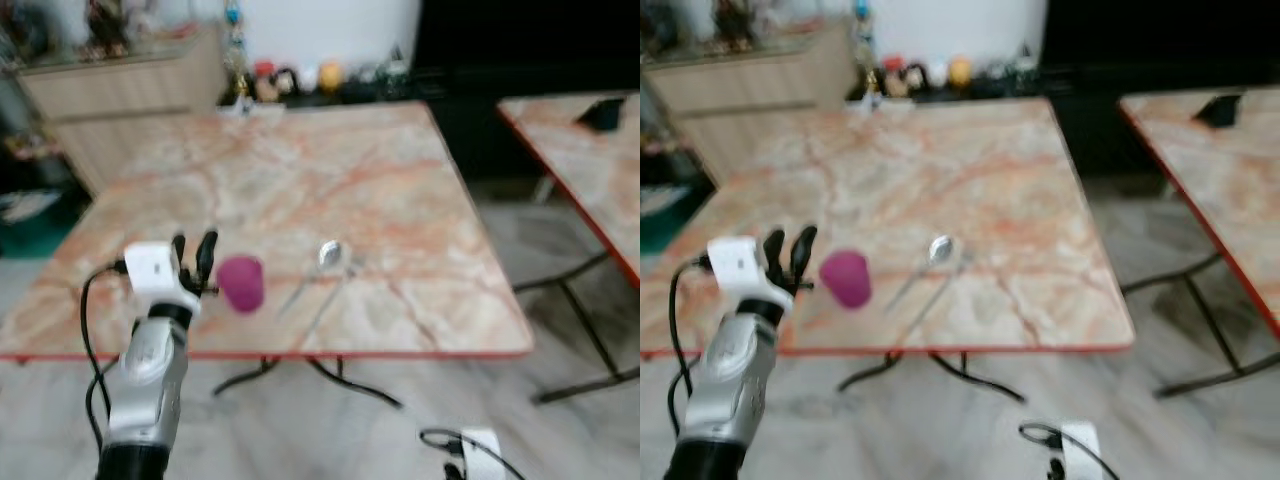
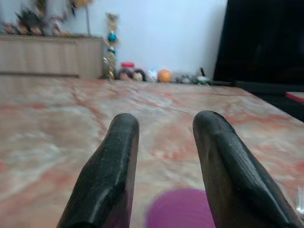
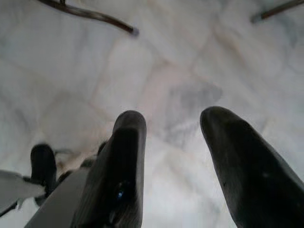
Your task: Setting the table
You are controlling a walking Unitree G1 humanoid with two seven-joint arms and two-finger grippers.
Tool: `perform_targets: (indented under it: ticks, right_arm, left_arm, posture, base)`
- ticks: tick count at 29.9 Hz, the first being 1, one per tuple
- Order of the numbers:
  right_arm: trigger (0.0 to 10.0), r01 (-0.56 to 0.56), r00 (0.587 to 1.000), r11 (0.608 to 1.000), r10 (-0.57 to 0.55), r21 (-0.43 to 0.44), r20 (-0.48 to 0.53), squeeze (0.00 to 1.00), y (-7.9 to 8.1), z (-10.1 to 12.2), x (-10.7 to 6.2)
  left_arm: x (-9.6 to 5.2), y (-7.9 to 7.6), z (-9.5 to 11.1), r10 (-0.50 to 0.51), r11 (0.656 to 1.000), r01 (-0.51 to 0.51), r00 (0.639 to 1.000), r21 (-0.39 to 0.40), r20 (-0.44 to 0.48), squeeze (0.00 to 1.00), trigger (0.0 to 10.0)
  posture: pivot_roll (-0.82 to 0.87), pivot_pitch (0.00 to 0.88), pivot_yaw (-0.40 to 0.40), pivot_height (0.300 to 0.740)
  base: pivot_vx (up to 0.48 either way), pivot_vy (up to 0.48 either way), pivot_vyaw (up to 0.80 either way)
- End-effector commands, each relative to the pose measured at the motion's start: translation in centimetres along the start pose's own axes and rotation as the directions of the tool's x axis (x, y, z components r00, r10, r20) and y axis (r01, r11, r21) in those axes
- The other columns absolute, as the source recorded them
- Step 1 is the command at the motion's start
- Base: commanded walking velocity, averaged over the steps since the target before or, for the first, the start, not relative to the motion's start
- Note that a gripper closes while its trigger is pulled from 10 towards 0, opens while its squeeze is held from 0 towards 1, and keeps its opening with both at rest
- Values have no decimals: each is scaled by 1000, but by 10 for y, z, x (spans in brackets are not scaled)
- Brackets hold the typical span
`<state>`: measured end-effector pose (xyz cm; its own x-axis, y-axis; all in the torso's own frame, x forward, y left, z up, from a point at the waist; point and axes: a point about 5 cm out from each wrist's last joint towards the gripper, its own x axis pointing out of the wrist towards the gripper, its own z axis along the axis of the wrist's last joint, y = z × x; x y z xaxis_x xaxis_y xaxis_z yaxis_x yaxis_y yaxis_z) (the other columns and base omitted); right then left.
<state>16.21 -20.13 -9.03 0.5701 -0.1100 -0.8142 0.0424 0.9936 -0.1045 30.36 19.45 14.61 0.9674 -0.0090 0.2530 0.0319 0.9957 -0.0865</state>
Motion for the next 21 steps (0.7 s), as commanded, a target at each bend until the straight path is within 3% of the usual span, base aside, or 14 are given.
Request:
perform_targets:
  ticks: [1, 10, 15, 16, 17, 18, 21]
  right_arm:
    - [10000, -21, 1000, 1000, 21, 6, -1, 0, 7, 1, 0]
    - [10000, -30, 1000, 1000, 30, 4, 5, 0, 11, 4, 1]
    - [10000, -31, 999, 1000, 31, 1, 8, 0, 12, 5, 1]
    - [10000, -31, 999, 1000, 31, 0, 8, 0, 12, 5, 1]
    - [10000, -31, 999, 1000, 31, 0, 8, 0, 12, 5, 1]
    - [10000, -32, 999, 999, 32, -1, 8, 0, 12, 4, 1]
    - [10000, -33, 999, 999, 33, -4, 5, 0, 13, 3, 1]
  left_arm:
    - [0, 5, 4, 8, 1000, -8, 1000, 8, 11, 0, 10000]
    - [1, 6, 2, -1, 1000, 1, 1000, -14, -31, 0, 10000]
    - [6, 6, -3, -3, 1000, 1, 993, -12, -119, 0, 10000]
    - [7, 6, -2, -7, 1000, 3, 992, -28, -129, 482, 10000]
    - [7, 6, -2, -7, 1000, 3, 992, -28, -129, 482, 10000]
    - [7, 6, -1, -10, 999, 3, 991, -54, -135, 1000, 10000]
    - [9, 7, 4, -8, 996, -6, 988, -84, -155, 1000, 10000]
  posture:
    - [-49, 0, 48, 740]
    - [-49, 0, 49, 740]
    - [-48, 0, 50, 740]
    - [-48, 0, 50, 740]
    - [-48, 0, 50, 740]
    - [-47, 0, 51, 740]
    - [-48, 0, 52, 740]
  base:
    - [0, 0, 0]
    - [0, 0, 0]
    - [0, 0, 0]
    - [0, 0, 0]
    - [0, 0, 0]
    - [0, 0, 0]
    - [0, 0, 0]
